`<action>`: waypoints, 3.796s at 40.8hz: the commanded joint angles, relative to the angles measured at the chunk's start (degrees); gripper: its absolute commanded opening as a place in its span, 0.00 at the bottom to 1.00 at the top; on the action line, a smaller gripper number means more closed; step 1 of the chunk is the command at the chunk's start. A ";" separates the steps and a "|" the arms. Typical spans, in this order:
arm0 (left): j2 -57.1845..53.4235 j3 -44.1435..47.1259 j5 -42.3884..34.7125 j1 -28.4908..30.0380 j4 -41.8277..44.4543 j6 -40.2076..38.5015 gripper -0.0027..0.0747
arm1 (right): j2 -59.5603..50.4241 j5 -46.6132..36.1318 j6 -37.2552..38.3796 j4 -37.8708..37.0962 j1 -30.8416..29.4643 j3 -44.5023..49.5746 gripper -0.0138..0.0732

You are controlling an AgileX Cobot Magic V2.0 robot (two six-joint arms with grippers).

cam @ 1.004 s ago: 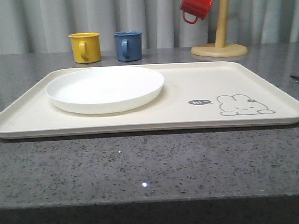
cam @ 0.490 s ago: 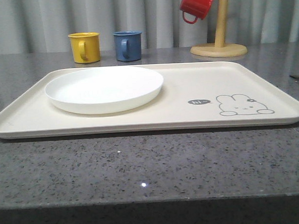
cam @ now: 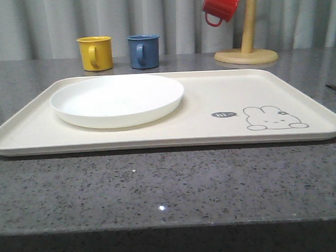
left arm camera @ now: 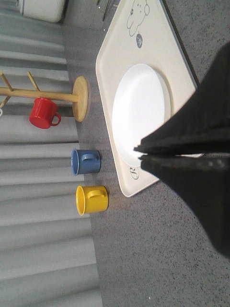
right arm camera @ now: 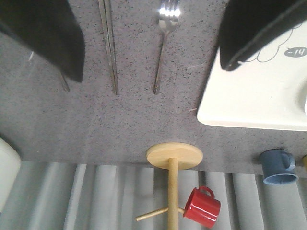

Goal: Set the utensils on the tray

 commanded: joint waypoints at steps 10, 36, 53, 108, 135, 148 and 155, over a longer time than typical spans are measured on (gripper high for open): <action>-1.12 -1.44 -4.42 0.18 -0.72 -0.66 0.01 | 13.55 1.97 -2.66 -0.05 -0.34 -10.64 0.56; -1.12 -1.44 -4.42 0.18 -0.72 -0.66 0.01 | 59.06 18.01 -3.43 -0.27 1.58 -35.96 0.61; -1.12 -1.44 -4.42 0.18 -0.72 -0.66 0.01 | 70.33 17.78 -3.37 0.15 1.78 -37.24 0.61; -1.12 -1.44 -4.42 0.18 -0.72 -0.66 0.01 | 73.72 30.06 25.06 -8.43 24.42 -55.48 0.10; -1.12 -1.44 -4.42 0.18 -0.72 -0.66 0.01 | 88.82 28.04 33.47 -7.42 30.42 -64.74 0.10; -1.12 -1.44 -4.42 0.18 -0.72 -0.66 0.01 | 89.41 29.00 35.39 -8.32 30.42 -64.67 0.23; -1.12 -1.44 -4.42 0.18 -0.72 -0.66 0.01 | 89.51 29.11 35.44 -8.26 30.42 -64.67 0.38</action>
